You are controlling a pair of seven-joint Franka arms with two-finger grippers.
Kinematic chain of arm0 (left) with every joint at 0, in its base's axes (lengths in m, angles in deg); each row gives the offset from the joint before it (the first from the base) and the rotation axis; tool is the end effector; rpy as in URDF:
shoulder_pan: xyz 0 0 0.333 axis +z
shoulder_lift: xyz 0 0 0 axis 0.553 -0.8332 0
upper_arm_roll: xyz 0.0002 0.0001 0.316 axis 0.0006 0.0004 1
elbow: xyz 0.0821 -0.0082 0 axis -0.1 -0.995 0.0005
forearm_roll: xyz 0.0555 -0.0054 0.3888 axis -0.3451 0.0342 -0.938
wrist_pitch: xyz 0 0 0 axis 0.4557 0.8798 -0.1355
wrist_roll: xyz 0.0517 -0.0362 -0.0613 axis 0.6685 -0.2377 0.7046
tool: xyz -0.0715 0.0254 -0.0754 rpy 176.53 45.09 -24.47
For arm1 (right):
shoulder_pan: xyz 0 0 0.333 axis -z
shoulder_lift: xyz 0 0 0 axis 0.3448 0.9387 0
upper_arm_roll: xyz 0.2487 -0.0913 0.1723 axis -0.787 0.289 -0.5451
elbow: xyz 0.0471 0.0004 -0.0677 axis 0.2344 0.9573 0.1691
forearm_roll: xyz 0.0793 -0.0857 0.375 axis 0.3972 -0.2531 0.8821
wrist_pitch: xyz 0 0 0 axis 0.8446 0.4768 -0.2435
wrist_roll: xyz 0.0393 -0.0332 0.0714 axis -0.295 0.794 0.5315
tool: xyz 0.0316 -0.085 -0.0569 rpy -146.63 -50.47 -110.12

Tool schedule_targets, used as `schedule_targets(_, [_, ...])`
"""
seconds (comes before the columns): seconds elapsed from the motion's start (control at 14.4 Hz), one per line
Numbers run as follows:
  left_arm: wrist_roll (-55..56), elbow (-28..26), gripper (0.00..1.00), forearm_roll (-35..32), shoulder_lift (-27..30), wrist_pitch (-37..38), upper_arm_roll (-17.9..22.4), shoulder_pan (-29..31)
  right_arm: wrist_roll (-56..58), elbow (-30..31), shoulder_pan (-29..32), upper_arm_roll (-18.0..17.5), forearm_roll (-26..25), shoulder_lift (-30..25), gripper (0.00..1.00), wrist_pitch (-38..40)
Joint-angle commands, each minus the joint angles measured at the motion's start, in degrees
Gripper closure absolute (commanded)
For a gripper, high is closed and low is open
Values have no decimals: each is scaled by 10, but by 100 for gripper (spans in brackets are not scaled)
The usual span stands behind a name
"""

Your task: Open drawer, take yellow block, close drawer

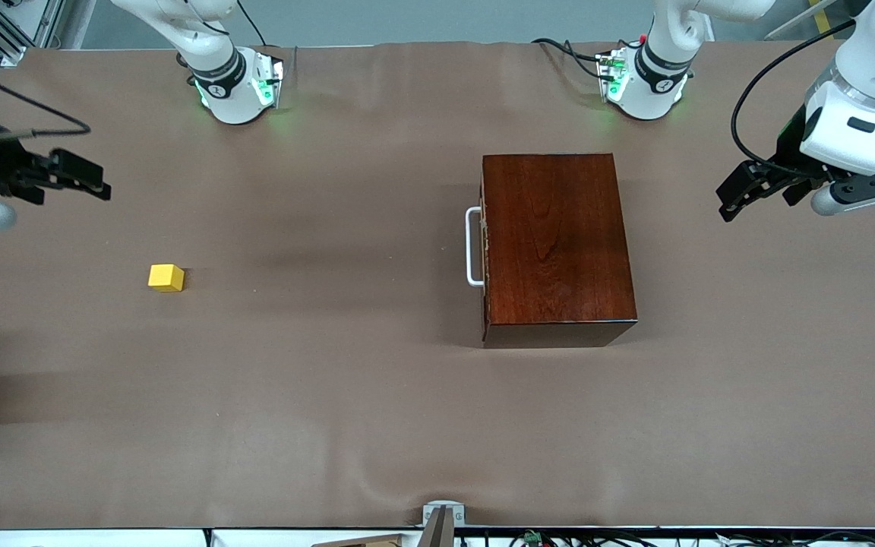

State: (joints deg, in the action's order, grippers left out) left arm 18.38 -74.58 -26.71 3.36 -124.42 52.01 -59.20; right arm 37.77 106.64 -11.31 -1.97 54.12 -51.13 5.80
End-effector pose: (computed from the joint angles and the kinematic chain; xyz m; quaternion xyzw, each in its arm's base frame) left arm 0.5392 -0.1138 0.6295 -0.9917 -0.1103 -0.0660 0.0048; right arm 0.5560 0.0421 0.6554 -0.9977 -0.0155 0.0615 0.0243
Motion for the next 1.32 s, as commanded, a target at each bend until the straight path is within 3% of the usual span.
schedule_targets(0.0, [-62, 25, 0, 3, -9, 18, 0, 4, 6, 46, 10, 2, 8, -36, 0, -13])
schedule_targets(0.28, [-167, 22, 0, 10, 0, 24, -7, 37, 6, 109, 17, 2, 8, -73, 0, -61])
schedule_targets(0.49, [-210, 22, 0, 13, 6, 63, -107, 145, 7, 129, 11, -3, 8, -87, 0, -67])
schedule_targets(0.62, [-211, 21, 0, 13, 8, 73, -135, 175, 6, 125, 9, -4, 9, -84, 0, -66])
schedule_targets(0.76, [-211, 20, 0, 14, 8, 74, -206, 246, 11, 121, 10, -4, 9, -83, 0, -65])
schedule_targets(0.97, [-211, 16, 0, 18, 11, 87, -271, 319, 15, 108, 15, -2, 10, -79, 0, -65])
schedule_targets(1.04, [-211, 15, 0, 25, 15, 88, -290, 340, 18, 107, 13, -2, 10, -79, 0, -66])
schedule_targets(1.25, [-212, 22, 0, 26, 14, 96, -290, 344, 37, 101, -7, 12, 6, -80, 0, -65])
